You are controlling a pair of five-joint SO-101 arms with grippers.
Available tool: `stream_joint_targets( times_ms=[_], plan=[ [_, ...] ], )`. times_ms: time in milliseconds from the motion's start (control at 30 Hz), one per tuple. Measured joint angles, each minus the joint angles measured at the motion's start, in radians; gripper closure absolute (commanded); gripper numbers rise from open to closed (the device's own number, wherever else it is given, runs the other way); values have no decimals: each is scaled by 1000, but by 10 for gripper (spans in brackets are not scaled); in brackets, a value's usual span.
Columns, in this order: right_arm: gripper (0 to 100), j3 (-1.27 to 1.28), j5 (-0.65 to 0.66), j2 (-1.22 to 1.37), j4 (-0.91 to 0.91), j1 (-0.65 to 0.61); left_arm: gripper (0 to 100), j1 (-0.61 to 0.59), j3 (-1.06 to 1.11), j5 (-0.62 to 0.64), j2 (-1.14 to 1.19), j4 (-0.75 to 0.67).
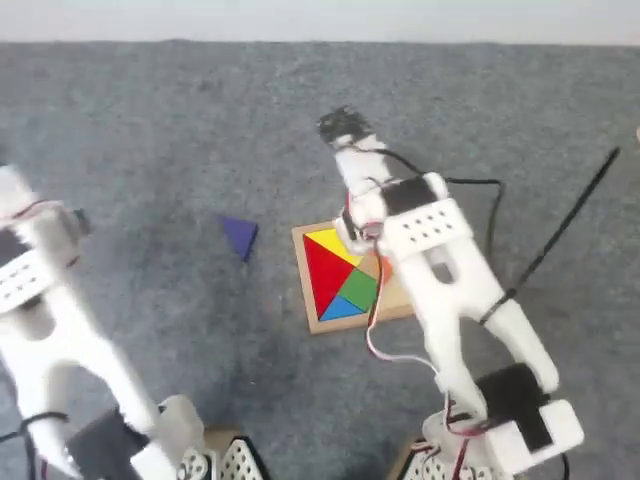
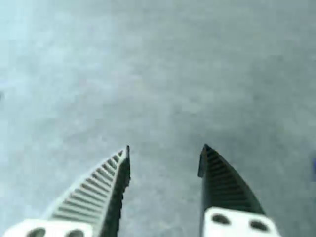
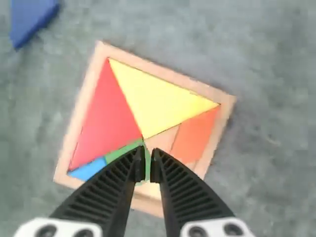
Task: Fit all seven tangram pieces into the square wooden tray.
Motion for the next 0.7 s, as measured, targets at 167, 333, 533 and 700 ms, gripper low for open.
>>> stream_joint_targets(
  times_ms=[167,333,533,700],
  plan=[
    [964,61,-31,-77,-8,84,778,250,-20,-40,46,54],
    [964,407,32,-367,-121,209,779,379,-86,-37,210,29],
    [964,810,81,-701,-190,259,779,431,-222,-15,454,2],
    [964,872,81,-838,-180,261,779,448,-287,-11,595,11]
  ],
)
